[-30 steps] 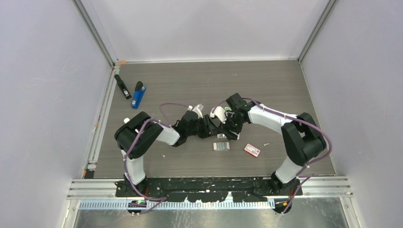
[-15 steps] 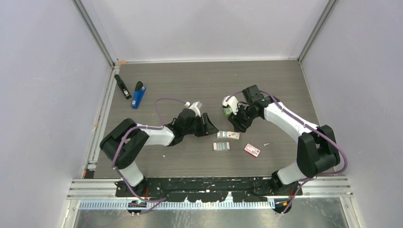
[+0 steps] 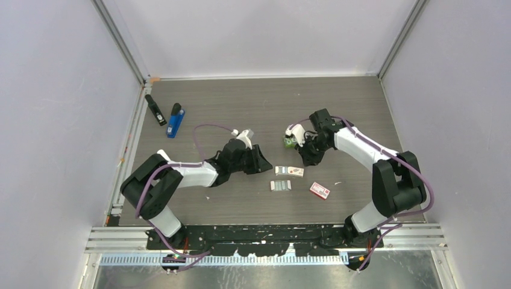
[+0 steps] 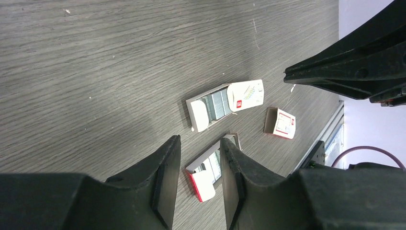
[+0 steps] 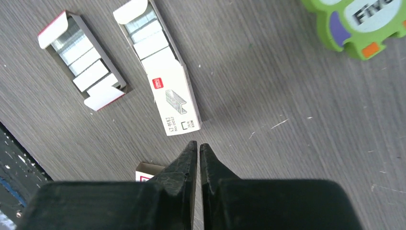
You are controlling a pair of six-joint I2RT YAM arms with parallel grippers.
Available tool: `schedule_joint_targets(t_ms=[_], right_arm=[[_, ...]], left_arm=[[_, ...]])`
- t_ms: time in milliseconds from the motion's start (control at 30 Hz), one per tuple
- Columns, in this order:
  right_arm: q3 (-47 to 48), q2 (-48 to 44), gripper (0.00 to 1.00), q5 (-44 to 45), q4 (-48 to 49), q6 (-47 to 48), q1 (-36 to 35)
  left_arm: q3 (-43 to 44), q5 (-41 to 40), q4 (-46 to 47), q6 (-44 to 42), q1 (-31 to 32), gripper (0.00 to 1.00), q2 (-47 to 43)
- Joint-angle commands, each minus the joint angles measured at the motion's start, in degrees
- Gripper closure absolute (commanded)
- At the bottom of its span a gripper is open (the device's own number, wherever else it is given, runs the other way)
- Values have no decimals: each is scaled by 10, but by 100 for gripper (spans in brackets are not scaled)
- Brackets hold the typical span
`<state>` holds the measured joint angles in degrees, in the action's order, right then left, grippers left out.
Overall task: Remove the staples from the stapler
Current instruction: Close the staple box at the center of the board.
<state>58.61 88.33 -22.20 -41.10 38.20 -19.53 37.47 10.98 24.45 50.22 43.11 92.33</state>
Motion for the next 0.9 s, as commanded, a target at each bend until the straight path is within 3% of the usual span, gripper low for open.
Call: schedule_joint_targets(t_ms=[0, 233, 867], right_arm=[[24, 17, 89, -29, -80, 87, 7], [37, 59, 90, -28, -120, 110, 7], [40, 107, 89, -20, -100, 68, 7]], left_arm=[[-4, 7, 17, -9, -4, 64, 16], [-1, 24, 43, 1, -6, 66, 46], [22, 33, 32, 7, -6, 69, 81]])
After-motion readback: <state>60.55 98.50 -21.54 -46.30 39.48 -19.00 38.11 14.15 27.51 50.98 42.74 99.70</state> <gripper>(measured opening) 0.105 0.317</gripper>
